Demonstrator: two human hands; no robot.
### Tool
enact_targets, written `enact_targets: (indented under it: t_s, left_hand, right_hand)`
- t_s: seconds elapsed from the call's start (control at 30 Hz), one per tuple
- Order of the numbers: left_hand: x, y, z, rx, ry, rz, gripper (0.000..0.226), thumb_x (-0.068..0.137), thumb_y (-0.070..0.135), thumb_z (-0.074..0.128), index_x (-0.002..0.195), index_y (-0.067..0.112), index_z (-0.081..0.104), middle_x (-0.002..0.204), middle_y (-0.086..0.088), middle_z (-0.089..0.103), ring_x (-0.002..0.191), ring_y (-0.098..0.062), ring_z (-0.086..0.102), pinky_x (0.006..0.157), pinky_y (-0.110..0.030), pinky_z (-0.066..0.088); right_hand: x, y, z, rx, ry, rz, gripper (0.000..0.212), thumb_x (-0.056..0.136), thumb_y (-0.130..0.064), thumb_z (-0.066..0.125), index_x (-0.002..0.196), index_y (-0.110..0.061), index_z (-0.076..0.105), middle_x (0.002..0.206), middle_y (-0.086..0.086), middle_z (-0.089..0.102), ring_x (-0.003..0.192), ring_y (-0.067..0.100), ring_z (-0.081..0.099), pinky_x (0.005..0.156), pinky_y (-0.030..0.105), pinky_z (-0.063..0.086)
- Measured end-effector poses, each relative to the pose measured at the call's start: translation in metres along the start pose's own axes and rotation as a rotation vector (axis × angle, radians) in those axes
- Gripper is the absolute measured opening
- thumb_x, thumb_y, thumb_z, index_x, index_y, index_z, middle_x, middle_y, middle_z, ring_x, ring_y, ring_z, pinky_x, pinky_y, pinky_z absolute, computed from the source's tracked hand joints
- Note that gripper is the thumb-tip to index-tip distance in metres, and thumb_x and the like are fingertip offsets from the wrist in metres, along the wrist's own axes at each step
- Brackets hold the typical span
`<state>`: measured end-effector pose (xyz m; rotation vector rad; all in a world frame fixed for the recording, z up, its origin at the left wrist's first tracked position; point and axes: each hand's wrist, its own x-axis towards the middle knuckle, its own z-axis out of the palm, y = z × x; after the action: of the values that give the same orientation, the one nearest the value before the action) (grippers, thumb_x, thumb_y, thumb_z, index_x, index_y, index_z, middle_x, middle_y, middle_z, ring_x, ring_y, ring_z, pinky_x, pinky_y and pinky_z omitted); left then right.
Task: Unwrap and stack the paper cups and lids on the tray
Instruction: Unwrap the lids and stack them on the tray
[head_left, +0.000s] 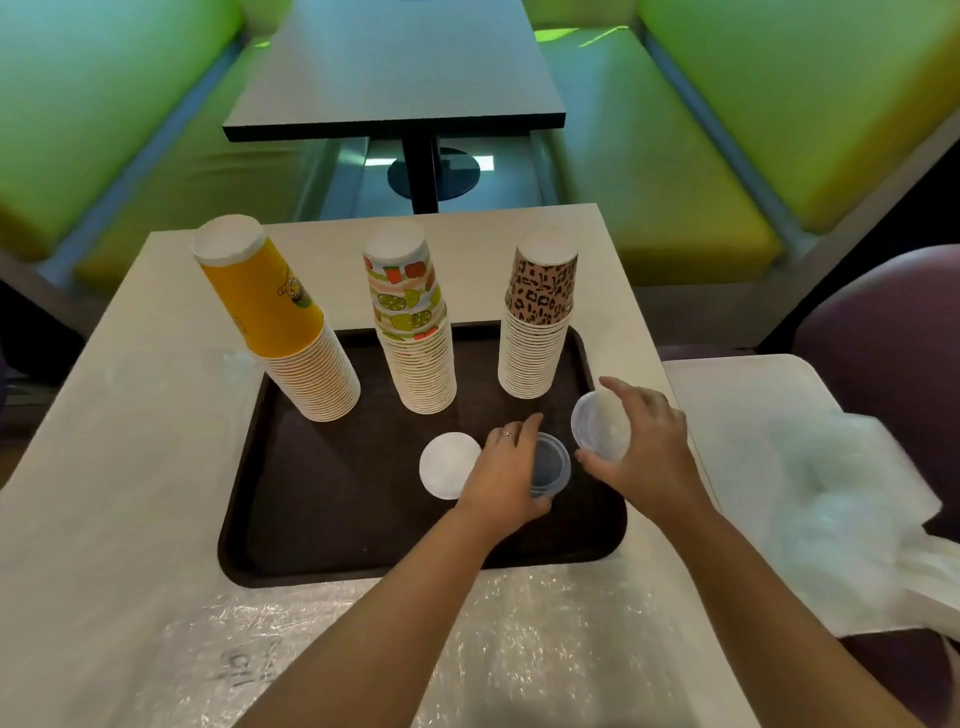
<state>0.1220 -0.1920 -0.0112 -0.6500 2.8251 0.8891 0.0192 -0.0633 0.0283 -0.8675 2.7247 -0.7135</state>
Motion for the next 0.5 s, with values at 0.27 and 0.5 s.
enact_targets:
  t_s: [0.27, 0.5]
  left_hand:
    - [0.000, -0.011, -0.006, -0.073, 0.198, 0.028, 0.057, 0.091, 0.031, 0.060, 0.142, 0.017, 0.037, 0.142, -0.003, 0.044, 0.131, -0.017, 0.039, 0.104, -0.027, 0.034]
    - [-0.017, -0.028, -0.056, -0.612, 0.212, -0.178, 0.025, 0.095, 0.026, 0.054, 0.113, 0.012, 0.066, 0.093, 0.000, 0.070, 0.075, -0.011, 0.068, 0.070, -0.026, 0.057]
  right_hand:
    - [0.002, -0.005, 0.007, 0.074, -0.068, -0.052, 0.089, 0.072, -0.036, 0.080, 0.144, -0.036, 0.027, 0.145, -0.002, 0.032, 0.128, 0.018, 0.035, 0.097, 0.032, 0.043]
    - [-0.002, -0.045, 0.030, 0.130, -0.179, -0.169, 0.087, 0.072, -0.033, 0.080, 0.142, -0.037, 0.029, 0.144, -0.004, 0.029, 0.131, 0.019, 0.032, 0.102, 0.036, 0.041]
